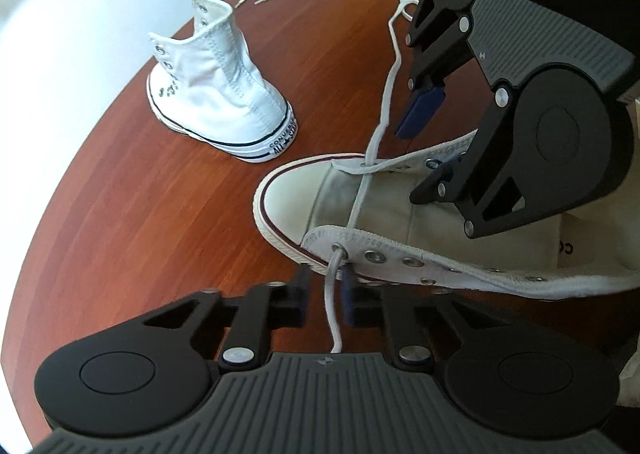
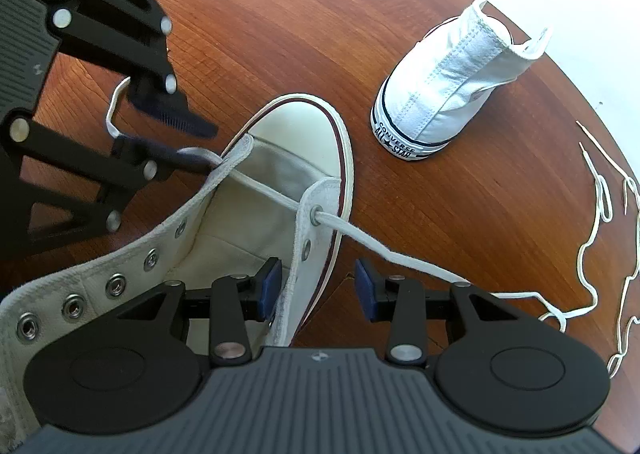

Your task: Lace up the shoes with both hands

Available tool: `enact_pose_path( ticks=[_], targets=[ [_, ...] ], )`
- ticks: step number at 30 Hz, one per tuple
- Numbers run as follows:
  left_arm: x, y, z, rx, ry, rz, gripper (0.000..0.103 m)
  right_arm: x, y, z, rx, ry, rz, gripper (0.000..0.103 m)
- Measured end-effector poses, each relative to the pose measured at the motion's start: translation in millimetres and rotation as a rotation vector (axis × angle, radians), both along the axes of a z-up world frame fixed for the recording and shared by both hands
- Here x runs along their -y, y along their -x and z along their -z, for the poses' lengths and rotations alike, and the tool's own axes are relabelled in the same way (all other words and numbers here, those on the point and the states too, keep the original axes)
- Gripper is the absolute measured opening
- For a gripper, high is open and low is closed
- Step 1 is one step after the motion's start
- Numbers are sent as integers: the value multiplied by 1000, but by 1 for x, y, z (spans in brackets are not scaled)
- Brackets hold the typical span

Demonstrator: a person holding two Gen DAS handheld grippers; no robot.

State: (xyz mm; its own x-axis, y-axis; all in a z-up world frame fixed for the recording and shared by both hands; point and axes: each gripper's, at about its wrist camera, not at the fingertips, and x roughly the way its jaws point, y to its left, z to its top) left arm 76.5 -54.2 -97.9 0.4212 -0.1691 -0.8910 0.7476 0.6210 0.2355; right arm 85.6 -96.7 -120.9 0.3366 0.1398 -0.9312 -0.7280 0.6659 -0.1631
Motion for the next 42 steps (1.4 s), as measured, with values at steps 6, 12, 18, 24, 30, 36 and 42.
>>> enact_pose_path(
  ticks=[6, 12, 18, 24, 30, 36, 42],
  targets=[
    [-1, 2, 2, 18, 0, -26, 2, 0, 0, 0, -1, -1, 6, 41],
    [-15, 2, 3, 14, -1, -140, 2, -1, 1, -1, -1, 4, 7, 41],
    [-37, 5, 5, -6, 18, -221, 2, -1, 1, -2, 1, 6, 4, 41],
    [-65, 17, 4, -13, -8, -305, 2, 0, 1, -2, 1, 8, 0, 41],
    [-87, 25, 6, -22, -27, -377, 2, -1, 0, -1, 1, 10, -3, 41],
    [-86, 29, 1, -12, -11, -376, 3, -2, 0, -1, 4, 14, -11, 41],
    [-76, 31, -4, -7, 12, -325, 5, -3, 1, -1, 7, 16, -15, 41]
  ],
)
